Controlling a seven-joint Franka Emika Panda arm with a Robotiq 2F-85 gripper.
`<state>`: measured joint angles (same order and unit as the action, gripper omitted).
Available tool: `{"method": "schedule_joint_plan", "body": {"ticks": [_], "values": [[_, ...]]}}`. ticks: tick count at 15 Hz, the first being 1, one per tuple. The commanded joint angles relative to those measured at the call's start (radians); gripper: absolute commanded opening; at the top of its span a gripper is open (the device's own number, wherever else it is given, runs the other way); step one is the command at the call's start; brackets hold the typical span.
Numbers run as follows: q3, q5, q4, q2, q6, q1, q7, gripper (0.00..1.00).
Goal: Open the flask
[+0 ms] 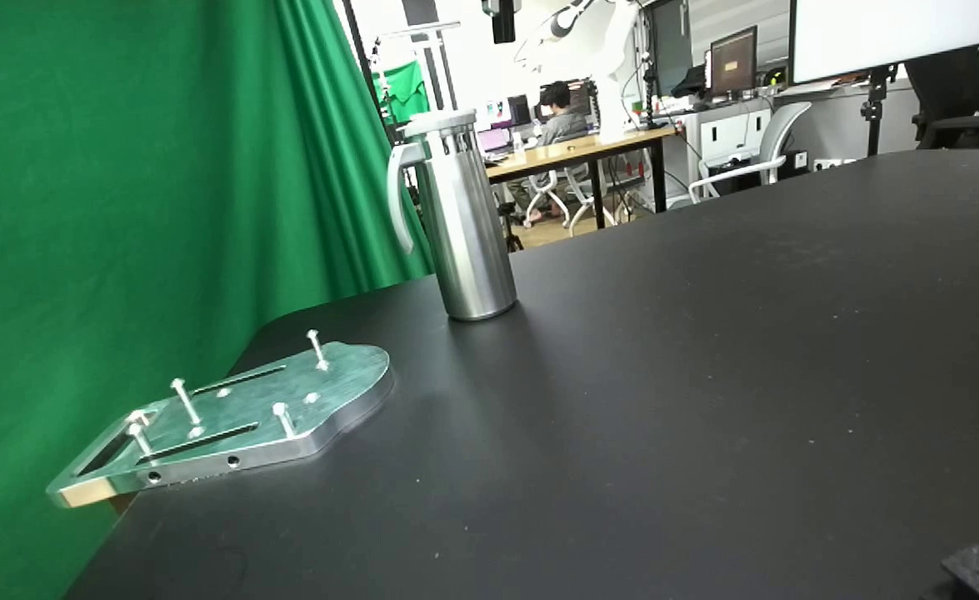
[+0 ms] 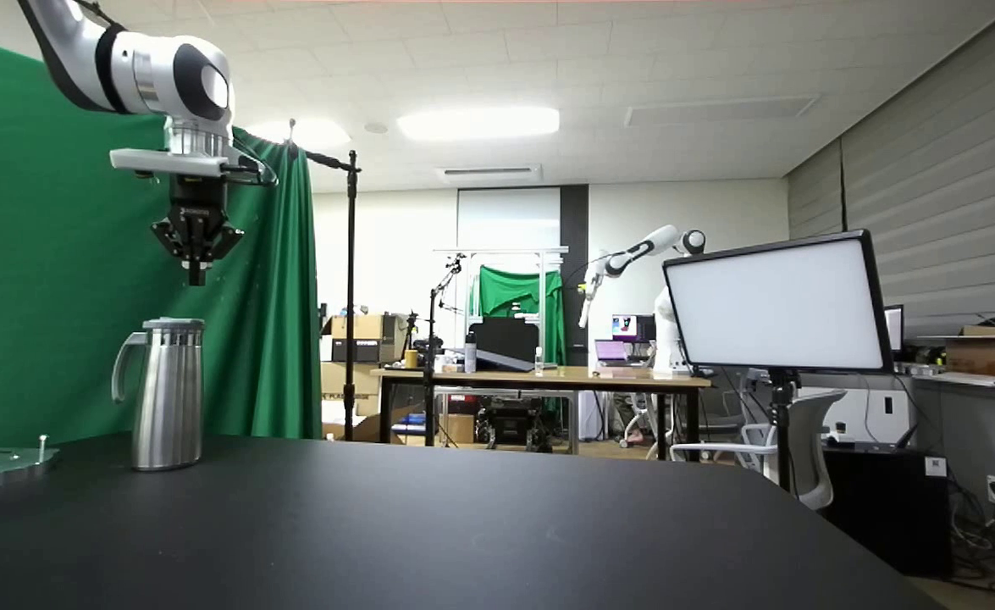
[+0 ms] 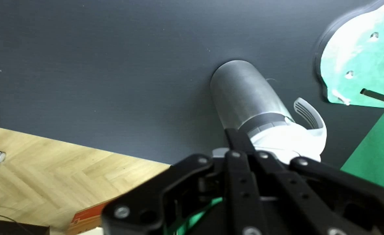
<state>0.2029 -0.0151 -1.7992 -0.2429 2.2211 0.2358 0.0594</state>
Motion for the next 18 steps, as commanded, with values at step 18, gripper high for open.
{"method": "schedule_joint_plan", "body": {"ticks": [18], "values": [[-0.001, -0.076, 0.487, -0.374, -0.138, 0.139, -0.096, 0.0]]}}
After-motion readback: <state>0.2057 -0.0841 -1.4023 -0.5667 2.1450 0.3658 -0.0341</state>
